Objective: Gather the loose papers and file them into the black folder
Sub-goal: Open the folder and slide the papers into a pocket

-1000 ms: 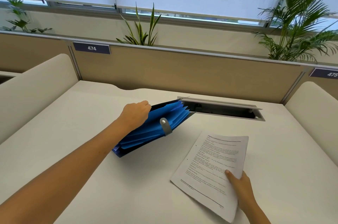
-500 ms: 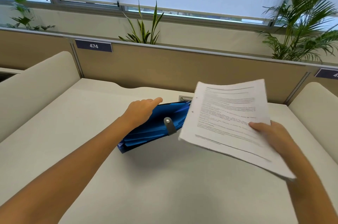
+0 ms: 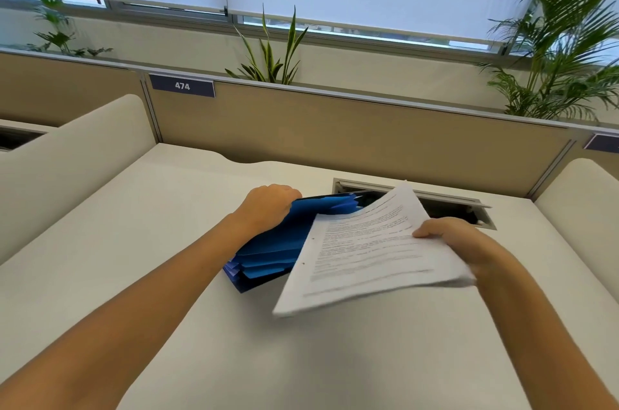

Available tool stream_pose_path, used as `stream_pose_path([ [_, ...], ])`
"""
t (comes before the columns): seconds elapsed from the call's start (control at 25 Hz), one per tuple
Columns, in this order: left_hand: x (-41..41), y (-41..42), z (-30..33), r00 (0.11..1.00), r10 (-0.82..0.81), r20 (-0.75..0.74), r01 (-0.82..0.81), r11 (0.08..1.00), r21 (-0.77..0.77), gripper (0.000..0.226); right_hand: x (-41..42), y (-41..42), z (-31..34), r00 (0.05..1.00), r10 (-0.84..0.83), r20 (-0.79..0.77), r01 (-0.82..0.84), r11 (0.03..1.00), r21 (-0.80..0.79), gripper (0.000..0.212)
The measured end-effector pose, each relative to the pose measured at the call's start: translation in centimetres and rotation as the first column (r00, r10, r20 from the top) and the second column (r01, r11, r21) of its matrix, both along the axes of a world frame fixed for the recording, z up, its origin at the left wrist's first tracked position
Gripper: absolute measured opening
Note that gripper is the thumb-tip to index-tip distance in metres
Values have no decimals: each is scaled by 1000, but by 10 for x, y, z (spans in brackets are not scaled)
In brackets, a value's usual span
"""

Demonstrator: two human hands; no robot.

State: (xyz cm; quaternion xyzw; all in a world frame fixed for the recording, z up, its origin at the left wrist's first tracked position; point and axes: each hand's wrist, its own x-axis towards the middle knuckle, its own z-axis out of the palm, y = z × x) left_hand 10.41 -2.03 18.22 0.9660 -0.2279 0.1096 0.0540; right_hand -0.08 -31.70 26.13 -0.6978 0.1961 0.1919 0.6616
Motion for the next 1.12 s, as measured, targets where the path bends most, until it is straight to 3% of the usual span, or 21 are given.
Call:
stream_pose_path([
  [0.08, -2, -2, 1, 1000, -11, -21, 11, 1000, -5, 32, 2, 19, -9, 994, -91, 55, 86, 993, 83, 30],
  [0.24, -9, -6, -1, 998, -51, -37, 50, 998, -31, 31, 2, 59, -25, 967, -176, 185, 169, 984, 52, 28],
  [0.4, -13, -12, -3, 996, -73, -53, 70, 996, -51, 31, -1, 96, -49, 946, -235, 222, 229, 972, 53, 22],
  [0.6, -23, -22, -5, 996, -61, -72, 55, 995, -85, 31, 9, 137, -81, 974, -158, 162, 146, 986, 81, 33],
  [0.76, -30, -31, -3, 995, -45, -89, 37, 996, -86, 29, 25, 157, -96, 969, -244, 48, 241, 968, 70, 16],
  [0.96, -37, -41, -4, 989, -76, -128, 62, 992, -112, 26, 33, 169, -112, 931, -365, 9, 364, 930, 62, 86],
  [1.04, -39, -43, -7, 985, -94, -148, 76, 990, -120, 25, 29, 169, -111, 923, -385, 1, 383, 920, 77, 77],
  [1.12, -39, -44, -8, 985, -96, -145, 77, 989, -130, 25, 21, 172, -103, 962, -269, 56, 272, 961, -55, 53],
])
